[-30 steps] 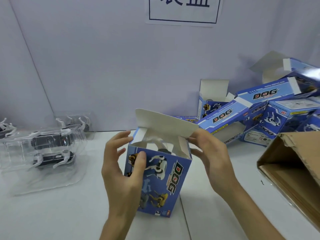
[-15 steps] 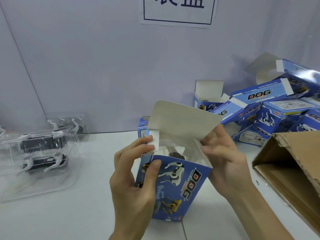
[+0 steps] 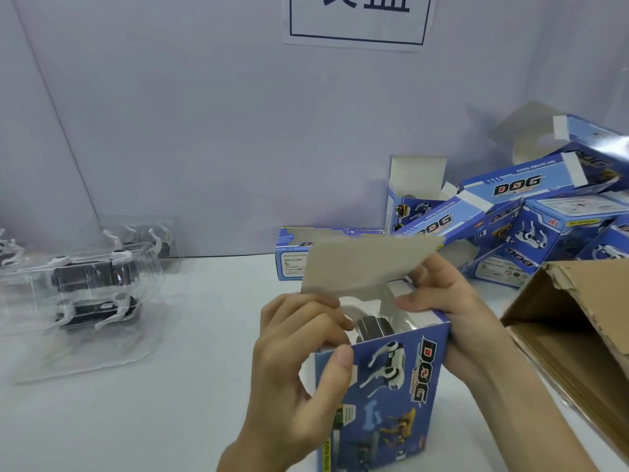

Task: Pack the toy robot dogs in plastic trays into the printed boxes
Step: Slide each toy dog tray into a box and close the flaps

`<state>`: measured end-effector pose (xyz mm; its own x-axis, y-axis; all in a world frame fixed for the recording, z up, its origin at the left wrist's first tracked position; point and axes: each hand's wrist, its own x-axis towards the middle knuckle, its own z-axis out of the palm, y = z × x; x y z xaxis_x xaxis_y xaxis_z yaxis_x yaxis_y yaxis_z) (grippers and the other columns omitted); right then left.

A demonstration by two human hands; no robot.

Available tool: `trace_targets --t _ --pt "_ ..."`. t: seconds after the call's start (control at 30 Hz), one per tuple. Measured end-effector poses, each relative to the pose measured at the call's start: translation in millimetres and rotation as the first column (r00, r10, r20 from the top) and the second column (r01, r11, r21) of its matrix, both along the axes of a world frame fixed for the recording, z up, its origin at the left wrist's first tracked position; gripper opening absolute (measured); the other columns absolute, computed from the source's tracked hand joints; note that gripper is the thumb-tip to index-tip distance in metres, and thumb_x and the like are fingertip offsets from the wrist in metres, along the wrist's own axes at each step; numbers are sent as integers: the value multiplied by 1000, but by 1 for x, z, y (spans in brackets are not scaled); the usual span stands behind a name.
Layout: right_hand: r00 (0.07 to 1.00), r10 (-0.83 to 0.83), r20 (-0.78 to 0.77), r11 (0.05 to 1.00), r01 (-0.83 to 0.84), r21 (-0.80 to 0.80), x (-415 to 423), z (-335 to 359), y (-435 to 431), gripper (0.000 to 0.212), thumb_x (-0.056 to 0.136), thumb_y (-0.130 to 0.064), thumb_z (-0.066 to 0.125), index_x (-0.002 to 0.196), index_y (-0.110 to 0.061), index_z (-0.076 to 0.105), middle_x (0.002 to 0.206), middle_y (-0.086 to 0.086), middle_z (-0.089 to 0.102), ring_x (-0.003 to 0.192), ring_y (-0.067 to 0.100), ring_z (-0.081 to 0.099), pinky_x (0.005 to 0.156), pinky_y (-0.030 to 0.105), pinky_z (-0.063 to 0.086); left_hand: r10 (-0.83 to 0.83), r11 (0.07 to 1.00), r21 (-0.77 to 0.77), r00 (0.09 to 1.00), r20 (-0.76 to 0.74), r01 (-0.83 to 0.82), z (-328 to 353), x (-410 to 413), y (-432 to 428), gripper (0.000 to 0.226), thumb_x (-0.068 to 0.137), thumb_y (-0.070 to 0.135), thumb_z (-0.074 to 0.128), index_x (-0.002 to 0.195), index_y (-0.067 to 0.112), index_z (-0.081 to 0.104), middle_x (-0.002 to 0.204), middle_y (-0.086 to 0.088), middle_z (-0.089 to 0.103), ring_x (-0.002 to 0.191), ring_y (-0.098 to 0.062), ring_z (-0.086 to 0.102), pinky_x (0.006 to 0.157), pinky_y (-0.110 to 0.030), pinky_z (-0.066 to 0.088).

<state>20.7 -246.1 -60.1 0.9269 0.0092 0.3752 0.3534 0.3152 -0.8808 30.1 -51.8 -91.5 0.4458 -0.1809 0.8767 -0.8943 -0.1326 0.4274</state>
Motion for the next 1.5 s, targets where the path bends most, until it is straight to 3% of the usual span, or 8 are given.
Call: trace_targets --t 0.13,0.33,0.47,0.6,0.7,0.97,1.23,1.5 --pt "997 -33 63 998 36 -55 0 3 -1 27 64 2 58 58 -19 75 83 6 75 87 19 72 72 30 60 33 999 0 999 12 -33 3 3 -2 17 88 30 51 77 24 60 87 18 68 91 -8 61 88 -25 39" --pt "988 122 95 992 -123 -2 -8 -1 -3 26 73 -30 60 73 -13 79 106 11 73 107 26 68 80 33 60 64 998 -14 998 2 -64 -1 -1 -2 16 92 30 50 96 28 65 108 37 64 102 -2 60 92 -16 39" --pt "997 10 81 991 1 -134 -15 7 9 49 60 -73 77 82 -29 79 112 -1 73 110 17 69 78 27 59 -32 992 -129 982 -184 8 -1 -2 3 20 92 35 48 90 29 66 106 15 71 107 -22 65 84 -29 51" --pt "973 -44 227 974 92 -207 -14 7 15 26 73 -35 75 97 -25 72 123 5 66 114 28 65 78 31 57 -251 936 -321 911 -327 143 5 -5 7 20 89 47 50 92 33 63 107 -6 74 113 -36 64 81 -24 54" --pt "977 28 210 982 12 -190 -16 8 16 48 68 -62 79 94 -23 73 118 8 67 112 27 64 81 34 57 -293 880 -457 903 -314 126 13 -7 6 36 84 72 58 85 37 50 100 -9 77 107 -33 68 81 -15 51" --pt "973 -42 228 974 91 -208 -21 15 23 22 66 -44 82 79 -28 73 100 1 70 100 21 66 71 31 57 -78 955 -296 960 -268 -5 21 -13 8 40 84 78 51 97 46 71 93 14 75 95 -16 69 74 -9 48" --pt "963 -89 254 962 149 -230 -24 17 23 33 65 -57 85 88 -35 76 102 -2 73 102 23 69 67 26 58 -173 940 -337 930 -323 58 20 -16 8 11 85 39 59 88 34 69 87 16 72 75 -5 68 55 -6 45" --pt "950 -114 290 959 181 -216 -25 15 21 16 71 -24 78 85 -31 78 98 -2 75 100 19 70 67 28 58 -197 941 -328 927 -320 87 17 -18 10 19 87 39 60 105 43 68 90 2 77 83 -27 74 62 -26 58"
